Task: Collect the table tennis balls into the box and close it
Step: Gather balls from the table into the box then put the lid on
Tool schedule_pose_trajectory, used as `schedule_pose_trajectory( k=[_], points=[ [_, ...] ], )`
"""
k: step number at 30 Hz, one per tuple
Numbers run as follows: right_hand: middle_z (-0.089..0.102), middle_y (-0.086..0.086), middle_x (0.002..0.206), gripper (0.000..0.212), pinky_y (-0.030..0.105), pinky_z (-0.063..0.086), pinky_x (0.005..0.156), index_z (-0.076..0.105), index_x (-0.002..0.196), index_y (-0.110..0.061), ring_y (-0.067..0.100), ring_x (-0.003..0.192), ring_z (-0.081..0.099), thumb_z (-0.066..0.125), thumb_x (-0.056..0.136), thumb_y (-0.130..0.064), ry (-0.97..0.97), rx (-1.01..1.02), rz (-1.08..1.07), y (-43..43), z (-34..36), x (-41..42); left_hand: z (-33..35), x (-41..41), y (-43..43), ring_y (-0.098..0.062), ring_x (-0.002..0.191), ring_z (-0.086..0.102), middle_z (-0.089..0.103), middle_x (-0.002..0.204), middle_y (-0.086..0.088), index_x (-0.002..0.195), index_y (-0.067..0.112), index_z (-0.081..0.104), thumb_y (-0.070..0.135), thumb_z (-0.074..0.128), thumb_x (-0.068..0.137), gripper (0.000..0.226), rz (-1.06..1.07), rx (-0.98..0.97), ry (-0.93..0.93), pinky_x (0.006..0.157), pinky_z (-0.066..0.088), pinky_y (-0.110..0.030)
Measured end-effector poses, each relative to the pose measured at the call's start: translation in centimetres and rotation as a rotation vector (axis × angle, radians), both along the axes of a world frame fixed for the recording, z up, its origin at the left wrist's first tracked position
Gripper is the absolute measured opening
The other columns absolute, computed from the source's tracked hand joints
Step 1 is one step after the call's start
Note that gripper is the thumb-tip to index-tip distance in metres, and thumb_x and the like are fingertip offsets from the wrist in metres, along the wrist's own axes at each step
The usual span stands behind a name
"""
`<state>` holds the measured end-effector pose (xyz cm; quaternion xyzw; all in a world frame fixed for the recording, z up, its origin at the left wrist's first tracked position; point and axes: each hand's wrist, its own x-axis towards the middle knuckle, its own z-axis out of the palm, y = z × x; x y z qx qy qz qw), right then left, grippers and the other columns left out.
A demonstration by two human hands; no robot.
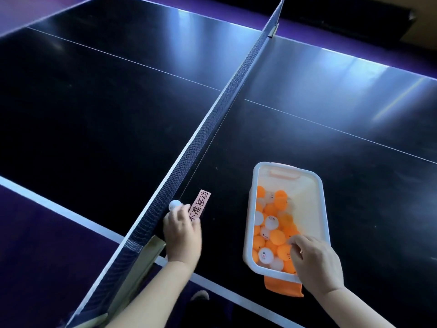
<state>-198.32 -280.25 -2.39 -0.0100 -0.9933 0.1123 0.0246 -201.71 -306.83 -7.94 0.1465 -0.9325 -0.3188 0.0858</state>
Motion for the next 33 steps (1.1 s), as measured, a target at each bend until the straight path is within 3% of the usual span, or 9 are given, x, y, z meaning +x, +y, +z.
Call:
schedule_pose_trajectory(
  k=[5, 10, 15, 17, 21, 23, 27, 31, 33],
  points=[
    [0.063, -0.004, 0.058, 0.024, 0.026, 0.041, 0.042, 0.068, 0.068, -0.02, 0.022, 0.05, 0.057, 0.078, 0.062, 0.001, 0.003, 0.005, -0.003, -0.1, -0.1, 0.1, -1.9, -1.2, -3.0, -0.036, 0.132, 0.037, 0.036, 0.146, -0.021, 0.141, 0.0, 0.036, 0.021, 0.059, 0.09, 0.06, -0.006, -0.194, -0.285, 0.108, 0.035, -0.044],
    [0.063, -0.007, 0.059, 0.022, 0.023, 0.037, 0.044, 0.067, 0.069, -0.02, 0.021, 0.051, 0.056, 0.077, 0.064, 0.0, -0.002, 0.014, -0.017, -0.2, -0.1, 0.1, -3.2, -2.9, -2.7, -0.026, 0.133, 0.034, 0.021, 0.152, -0.013, 0.15, 0.007, 0.004, 0.034, 0.047, 0.095, 0.075, -0.03, -0.314, -0.417, 0.104, 0.036, -0.034],
    [0.063, -0.005, 0.058, 0.02, 0.023, 0.036, 0.043, 0.067, 0.068, -0.018, 0.021, 0.049, 0.055, 0.075, 0.066, 0.0, 0.009, 0.007, -0.02, -0.1, -0.2, 0.0, -3.9, -3.4, -2.6, -0.024, 0.12, 0.041, 0.04, 0.136, -0.009, 0.144, 0.017, 0.02, 0.023, 0.048, 0.094, 0.058, -0.124, -0.442, -0.429, 0.096, 0.04, -0.031],
    [0.063, -0.006, 0.059, 0.019, 0.025, 0.039, 0.043, 0.067, 0.069, -0.018, 0.021, 0.05, 0.055, 0.074, 0.067, -0.001, 0.015, -0.002, -0.014, 0.0, -0.2, 0.1, -3.5, -3.5, -2.2, -0.026, 0.116, 0.045, 0.046, 0.13, -0.011, 0.138, 0.017, 0.032, 0.024, 0.049, 0.094, 0.048, -0.148, -0.359, -0.425, 0.093, 0.043, -0.034],
    [0.063, -0.007, 0.058, 0.018, 0.023, 0.037, 0.044, 0.067, 0.068, -0.018, 0.018, 0.049, 0.055, 0.074, 0.066, -0.002, 0.021, -0.01, -0.007, 0.1, -0.2, 0.0, -0.8, -3.6, -0.1, -0.027, 0.09, 0.058, 0.063, 0.102, -0.005, 0.109, 0.017, 0.054, 0.031, 0.053, 0.088, 0.025, -0.005, 0.225, -0.399, 0.074, 0.049, -0.038],
    [0.062, -0.007, 0.057, 0.018, 0.021, 0.034, 0.044, 0.067, 0.067, -0.018, 0.017, 0.048, 0.054, 0.073, 0.065, -0.002, 0.027, -0.016, -0.01, 0.2, -0.2, 0.0, 1.6, -3.5, 1.7, -0.023, 0.085, 0.061, 0.063, 0.088, 0.002, 0.098, 0.021, 0.057, 0.041, 0.056, 0.087, 0.023, -0.032, 0.398, -0.348, 0.074, 0.05, -0.037],
    [0.062, -0.007, 0.057, 0.016, 0.02, 0.034, 0.046, 0.066, 0.068, -0.019, 0.015, 0.05, 0.055, 0.073, 0.067, -0.005, 0.038, -0.031, -0.02, 0.5, 0.0, 0.2, 7.3, -3.8, 6.5, -0.003, 0.079, 0.059, 0.063, 0.081, 0.006, 0.091, 0.029, 0.063, 0.074, 0.054, 0.07, 0.051, -0.253, 0.6, -0.154, 0.07, 0.048, -0.027],
    [0.06, -0.006, 0.055, 0.015, 0.019, 0.031, 0.046, 0.064, 0.066, -0.02, 0.014, 0.048, 0.052, 0.071, 0.067, -0.007, 0.063, -0.041, -0.021, 0.6, -0.1, 0.3, 8.7, -4.5, 9.7, -0.008, 0.078, 0.061, 0.057, 0.077, 0.007, 0.112, 0.031, 0.056, 0.094, 0.035, 0.05, 0.091, -0.387, 0.584, -0.13, 0.068, 0.049, -0.023],
    [0.058, -0.006, 0.053, 0.011, 0.021, 0.031, 0.043, 0.062, 0.064, -0.02, 0.015, 0.047, 0.051, 0.065, 0.068, -0.01, 0.082, -0.049, -0.019, 0.6, -0.2, 0.4, 8.8, -4.4, 10.4, -0.012, 0.087, 0.061, 0.057, 0.085, 0.007, 0.117, 0.03, 0.049, 0.09, 0.038, 0.059, 0.084, -0.353, 0.581, -0.123, 0.075, 0.05, -0.028]
  ],
)
